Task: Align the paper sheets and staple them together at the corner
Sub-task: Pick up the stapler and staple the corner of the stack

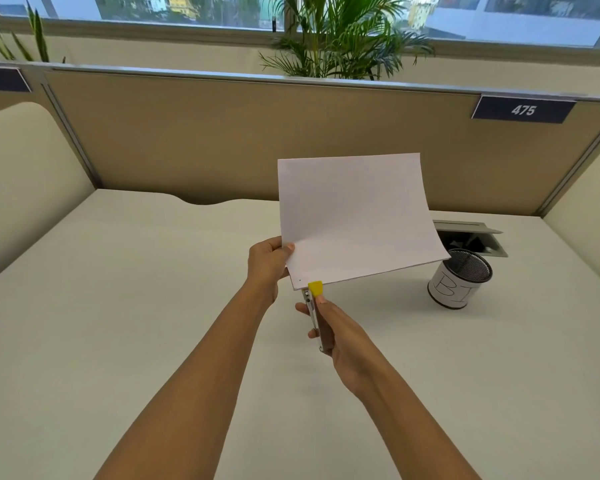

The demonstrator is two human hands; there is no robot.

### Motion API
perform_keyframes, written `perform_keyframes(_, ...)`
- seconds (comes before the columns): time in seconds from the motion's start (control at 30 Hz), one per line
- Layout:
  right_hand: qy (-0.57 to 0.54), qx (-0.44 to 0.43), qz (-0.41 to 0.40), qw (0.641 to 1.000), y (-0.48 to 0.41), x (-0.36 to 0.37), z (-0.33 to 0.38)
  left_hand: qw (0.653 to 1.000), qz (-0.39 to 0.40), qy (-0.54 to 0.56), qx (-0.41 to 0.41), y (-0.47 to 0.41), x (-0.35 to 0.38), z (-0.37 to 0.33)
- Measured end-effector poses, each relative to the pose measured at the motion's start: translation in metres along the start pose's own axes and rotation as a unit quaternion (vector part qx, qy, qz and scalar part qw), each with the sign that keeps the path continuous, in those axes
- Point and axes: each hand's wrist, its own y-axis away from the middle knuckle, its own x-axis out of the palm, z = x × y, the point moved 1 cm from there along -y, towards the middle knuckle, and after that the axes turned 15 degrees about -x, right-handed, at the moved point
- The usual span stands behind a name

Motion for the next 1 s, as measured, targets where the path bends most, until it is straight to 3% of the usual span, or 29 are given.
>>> perform_keyframes(0.63, -0.124, 0.031, -0.034, 0.991, 0.004, -0.007, 0.012, 1.0, 0.012, -0.001, 0.027, 0.022, 0.008, 0.014)
perform_keyframes(1.0, -0.075, 0.029, -0.037, 0.996, -0.003, -0.006, 0.011, 0.999, 0.019, -0.011, 0.028, 0.019, 0.011, 0.015)
